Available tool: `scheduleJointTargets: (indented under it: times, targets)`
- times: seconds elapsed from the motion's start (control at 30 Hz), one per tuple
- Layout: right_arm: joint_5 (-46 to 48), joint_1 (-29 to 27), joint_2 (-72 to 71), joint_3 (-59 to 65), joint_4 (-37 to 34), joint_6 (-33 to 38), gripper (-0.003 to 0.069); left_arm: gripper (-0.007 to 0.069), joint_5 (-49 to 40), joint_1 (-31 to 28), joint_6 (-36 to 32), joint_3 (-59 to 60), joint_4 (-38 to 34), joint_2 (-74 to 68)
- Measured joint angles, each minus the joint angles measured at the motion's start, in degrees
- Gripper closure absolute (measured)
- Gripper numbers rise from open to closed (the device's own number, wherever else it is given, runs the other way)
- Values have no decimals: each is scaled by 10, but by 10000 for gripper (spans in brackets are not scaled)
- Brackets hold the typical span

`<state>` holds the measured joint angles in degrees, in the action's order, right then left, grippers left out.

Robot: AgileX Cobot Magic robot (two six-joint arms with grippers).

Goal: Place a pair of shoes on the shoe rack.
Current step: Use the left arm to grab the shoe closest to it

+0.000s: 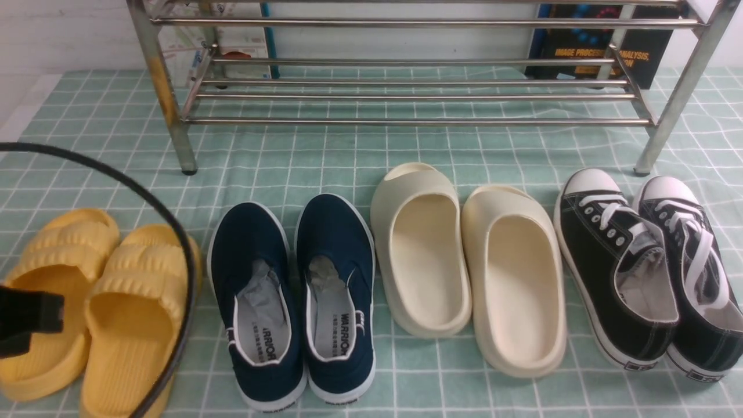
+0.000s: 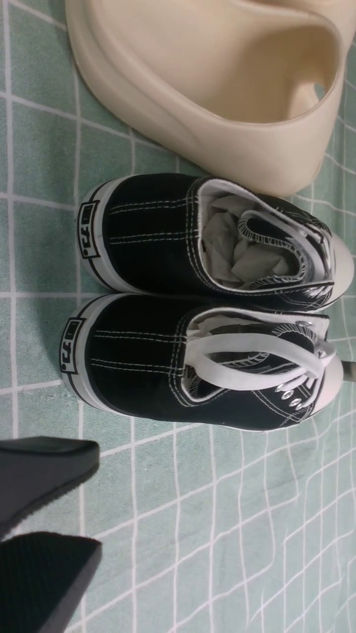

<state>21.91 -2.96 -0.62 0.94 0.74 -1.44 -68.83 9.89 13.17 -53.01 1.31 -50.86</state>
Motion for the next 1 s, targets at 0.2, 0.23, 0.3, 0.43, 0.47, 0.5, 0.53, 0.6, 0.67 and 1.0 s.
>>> scheduleJointTargets:
  times: [0.2,0.23,0.3,0.43,0.47,0.5,0.53,0.6,0.67,1.0]
  targets:
    - [0,0,0,0,0,0,419,638,-8,62,6,-33,2,-102]
    - [0,0,0,0,0,0,419,638,-6,71,10,-34,2,-116]
    - [0,0,0,0,0,0,419,631,8,95,25,-36,3,-151]
    - [0,0,0,0,0,0,419,550,44,136,51,-36,4,-206]
    - [0,0,0,0,0,0,419,505,61,148,64,-36,4,-223]
    - [0,0,0,0,0,0,419,472,73,154,73,-36,4,-235]
    - [0,0,0,0,0,0,419,463,76,156,76,-36,4,-237]
    - [0,0,0,0,0,0,419,330,114,166,119,-36,4,-275]
    - [0,0,0,0,0,0,419,277,135,166,148,-36,7,-290]
    - [0,0,0,0,0,1,419,167,212,166,301,-39,66,-429]
